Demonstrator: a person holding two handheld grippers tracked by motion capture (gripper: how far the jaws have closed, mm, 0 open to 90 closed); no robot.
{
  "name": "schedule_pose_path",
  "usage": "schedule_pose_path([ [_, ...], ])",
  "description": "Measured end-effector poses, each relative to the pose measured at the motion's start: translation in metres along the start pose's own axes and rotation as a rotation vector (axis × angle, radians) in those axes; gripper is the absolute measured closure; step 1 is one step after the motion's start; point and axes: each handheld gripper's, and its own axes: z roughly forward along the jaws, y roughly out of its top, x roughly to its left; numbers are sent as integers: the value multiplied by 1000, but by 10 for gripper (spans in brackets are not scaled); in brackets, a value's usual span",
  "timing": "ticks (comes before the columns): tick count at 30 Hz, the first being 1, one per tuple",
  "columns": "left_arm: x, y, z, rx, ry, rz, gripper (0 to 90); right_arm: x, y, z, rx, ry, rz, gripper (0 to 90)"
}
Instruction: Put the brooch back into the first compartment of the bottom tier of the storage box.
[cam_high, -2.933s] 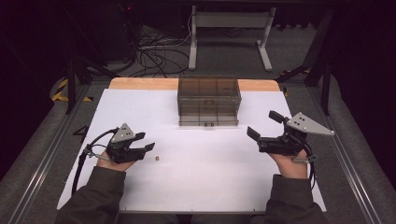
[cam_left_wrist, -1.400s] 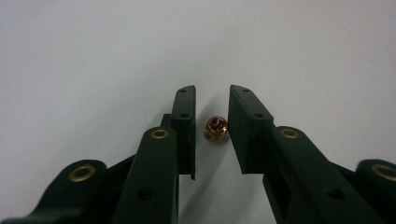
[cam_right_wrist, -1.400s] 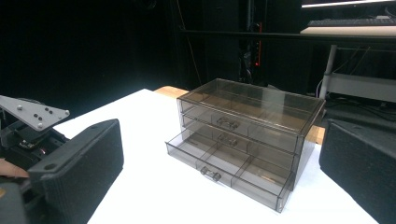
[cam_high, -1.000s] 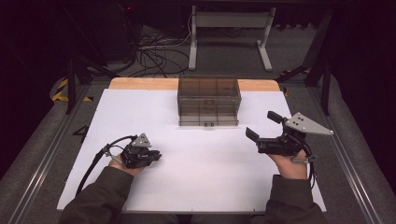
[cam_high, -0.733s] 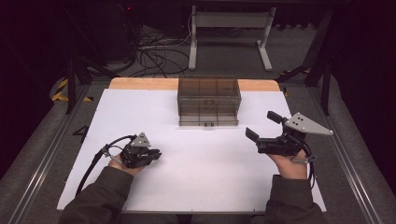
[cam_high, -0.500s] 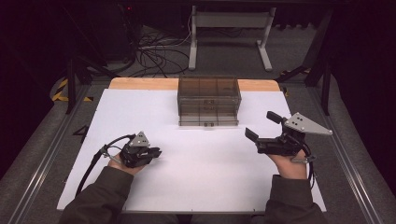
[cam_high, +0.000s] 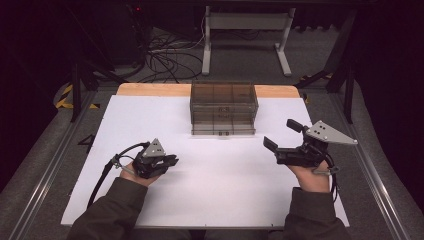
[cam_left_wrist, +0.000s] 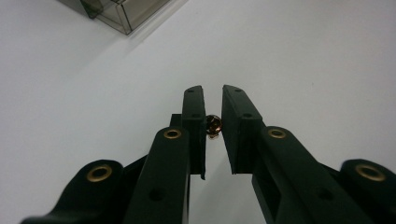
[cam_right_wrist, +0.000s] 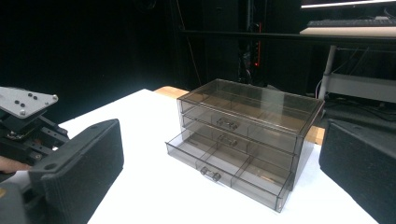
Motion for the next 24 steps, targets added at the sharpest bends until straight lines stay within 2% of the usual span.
schedule_pose_path([
  [8, -2, 8, 3, -17, 8, 12, 800, 0, 0, -1, -4, 3, 2, 6],
  [24, 4, 26, 6, -40, 18, 22, 800, -1, 1, -3, -6, 0, 0, 8],
])
